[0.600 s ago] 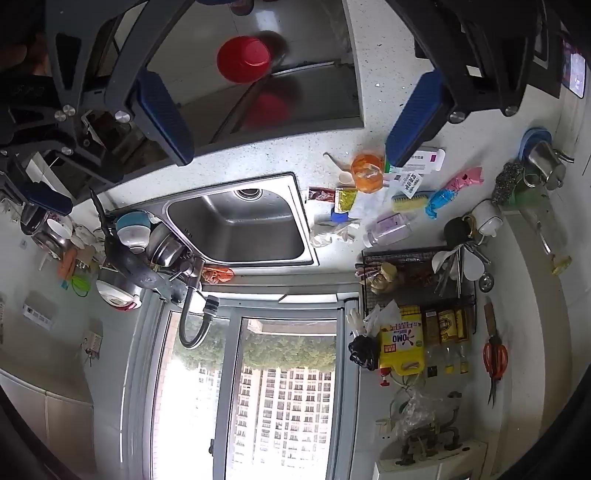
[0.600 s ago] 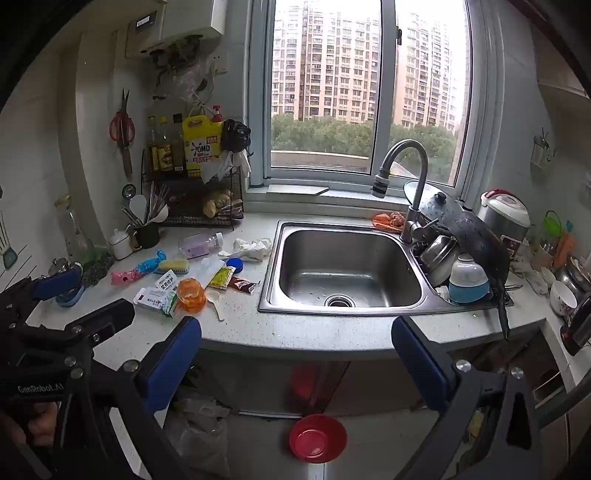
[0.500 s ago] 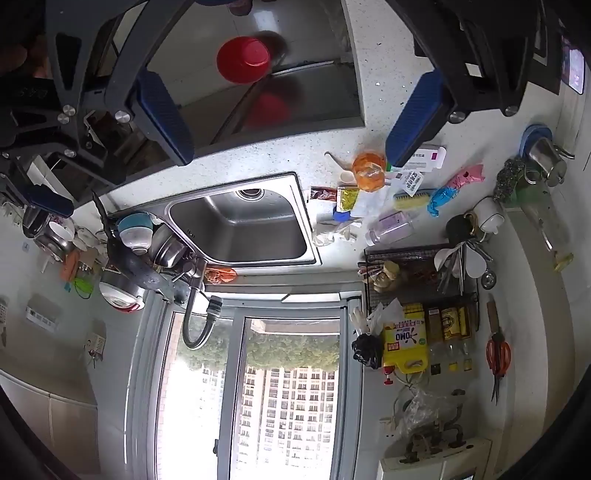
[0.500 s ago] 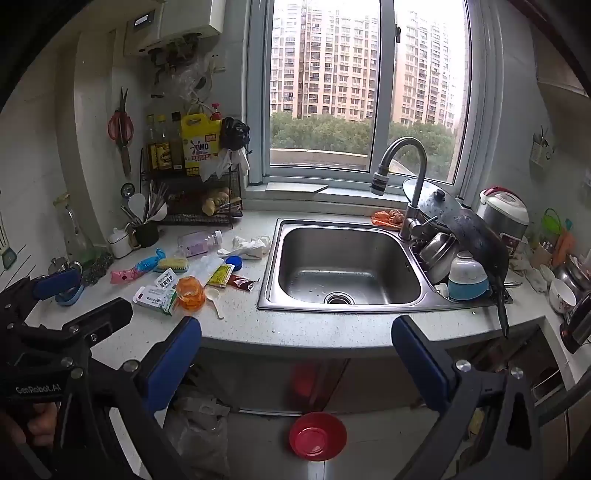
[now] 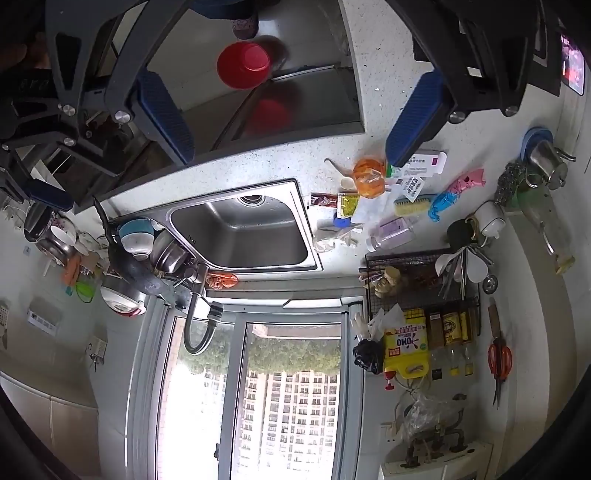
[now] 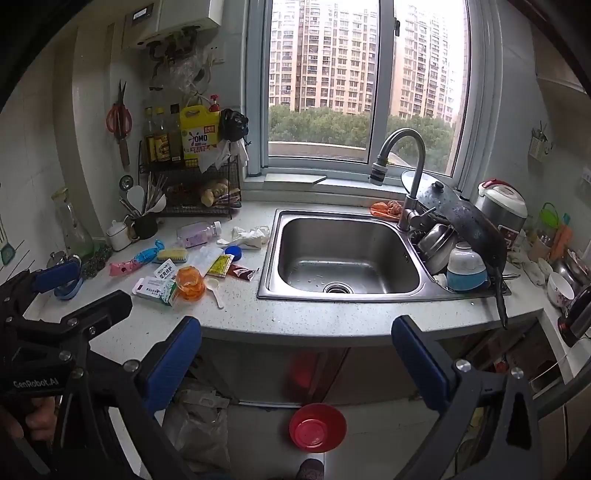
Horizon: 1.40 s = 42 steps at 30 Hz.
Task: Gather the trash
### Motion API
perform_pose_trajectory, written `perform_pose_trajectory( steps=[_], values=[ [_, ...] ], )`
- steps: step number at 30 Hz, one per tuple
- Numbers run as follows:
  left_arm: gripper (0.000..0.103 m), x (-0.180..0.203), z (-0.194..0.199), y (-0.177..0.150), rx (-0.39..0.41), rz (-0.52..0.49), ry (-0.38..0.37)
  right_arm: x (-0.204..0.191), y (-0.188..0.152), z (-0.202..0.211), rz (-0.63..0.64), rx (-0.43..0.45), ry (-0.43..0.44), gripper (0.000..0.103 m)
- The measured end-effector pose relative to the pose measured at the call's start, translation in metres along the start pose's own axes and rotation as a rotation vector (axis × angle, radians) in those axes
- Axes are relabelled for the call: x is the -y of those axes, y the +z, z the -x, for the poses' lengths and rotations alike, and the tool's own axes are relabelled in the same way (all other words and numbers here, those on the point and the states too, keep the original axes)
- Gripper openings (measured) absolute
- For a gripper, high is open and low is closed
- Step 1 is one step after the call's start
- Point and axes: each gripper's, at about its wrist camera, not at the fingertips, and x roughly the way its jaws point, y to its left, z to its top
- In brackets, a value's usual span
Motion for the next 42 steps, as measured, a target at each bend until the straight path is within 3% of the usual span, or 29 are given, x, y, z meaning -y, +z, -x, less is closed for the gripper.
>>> perform_pose_trajectory(
  steps=[42],
  values=[
    [0.103, -0.006, -0.014, -0.001, -0.029, 0.001, -0.032, -0.006, 0.001, -0.004, 0.015, -0.035, -0.02, 0.103]
  ],
)
